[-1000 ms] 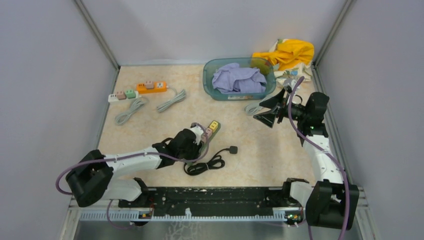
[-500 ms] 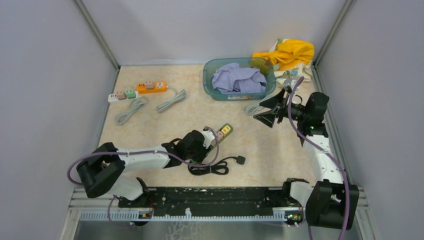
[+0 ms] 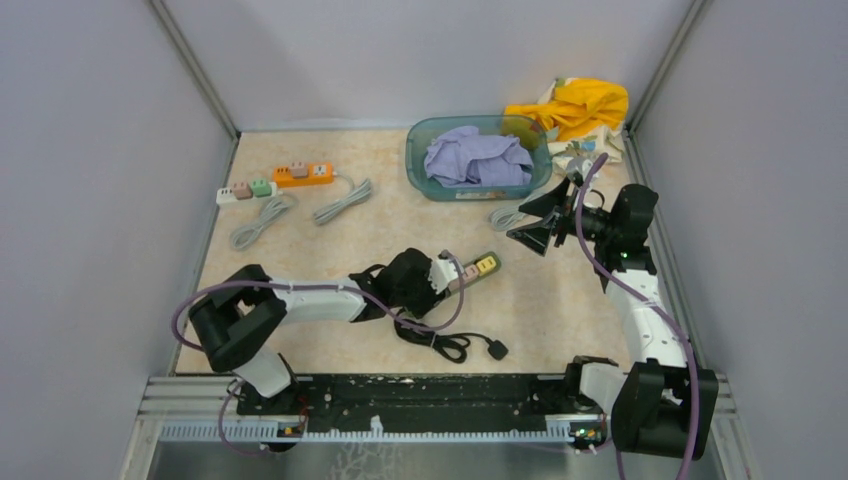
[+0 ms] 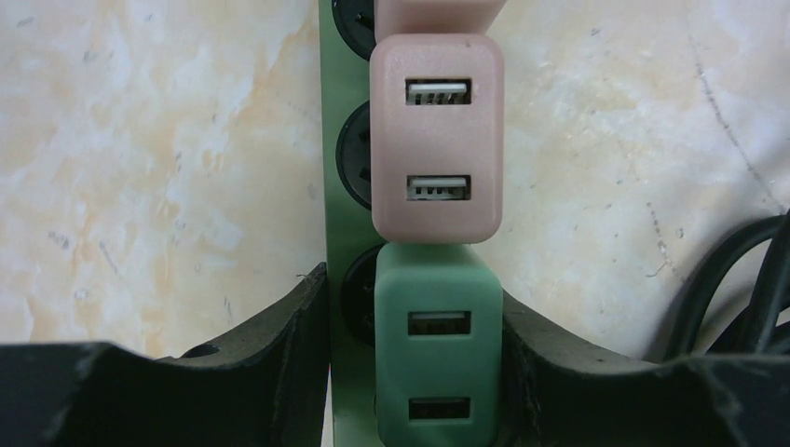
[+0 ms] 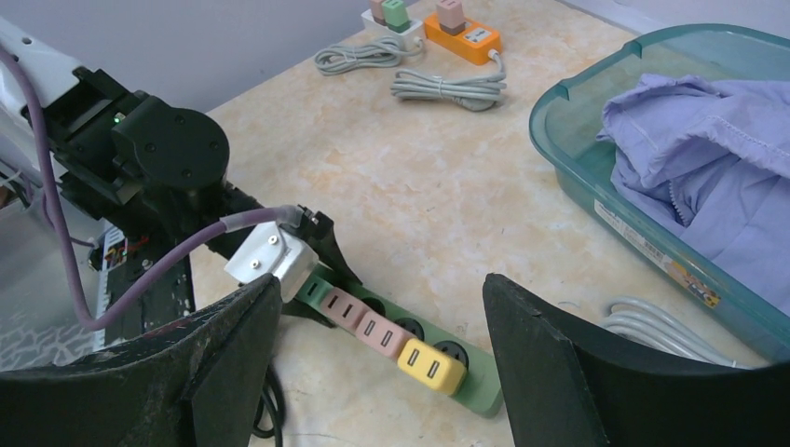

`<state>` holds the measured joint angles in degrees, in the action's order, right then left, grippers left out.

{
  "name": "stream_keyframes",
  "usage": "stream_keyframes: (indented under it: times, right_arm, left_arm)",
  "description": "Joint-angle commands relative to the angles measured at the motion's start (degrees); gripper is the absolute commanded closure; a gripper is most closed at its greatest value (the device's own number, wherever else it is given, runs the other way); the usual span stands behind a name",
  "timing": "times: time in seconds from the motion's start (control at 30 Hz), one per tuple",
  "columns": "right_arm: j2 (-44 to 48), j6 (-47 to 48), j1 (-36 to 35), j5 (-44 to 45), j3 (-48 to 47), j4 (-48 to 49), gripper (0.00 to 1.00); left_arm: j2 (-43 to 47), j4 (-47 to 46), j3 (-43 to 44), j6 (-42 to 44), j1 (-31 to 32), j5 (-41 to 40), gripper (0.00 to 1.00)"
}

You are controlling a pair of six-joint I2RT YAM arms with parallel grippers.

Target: Pull the plug off the socket

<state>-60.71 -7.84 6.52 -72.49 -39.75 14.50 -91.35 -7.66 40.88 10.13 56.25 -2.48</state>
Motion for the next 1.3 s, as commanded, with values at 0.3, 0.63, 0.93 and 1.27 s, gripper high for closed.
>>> stream_keyframes:
  times: [0.3, 0.63, 0.93, 1.27]
  right_arm:
    - [1.21, 1.92, -0.37, -0.21, -2.52, 0.55, 0.20]
    - [1.11, 3.41, -0.37, 0.06, -2.79, -0.89, 0.20]
    - [0.99, 3.97, -0.37, 0.14, -2.88, -1.36, 0.20]
    - [1.04, 4.32, -0.37, 0.21, -2.88, -1.71, 0.20]
  left_arm:
    - [-3.26, -0.95, 6.67, 1.44, -0.88, 10.79, 0.20]
    - [7.32, -5.26, 2.18, -1.85, -0.98, 7.87, 0.08]
    - [15.37, -17.40, -5.41, -6.29, -1.27, 10.50, 0.08]
    - [7.15, -14.87, -1.25, -10.11, -2.78, 12.35, 0.00]
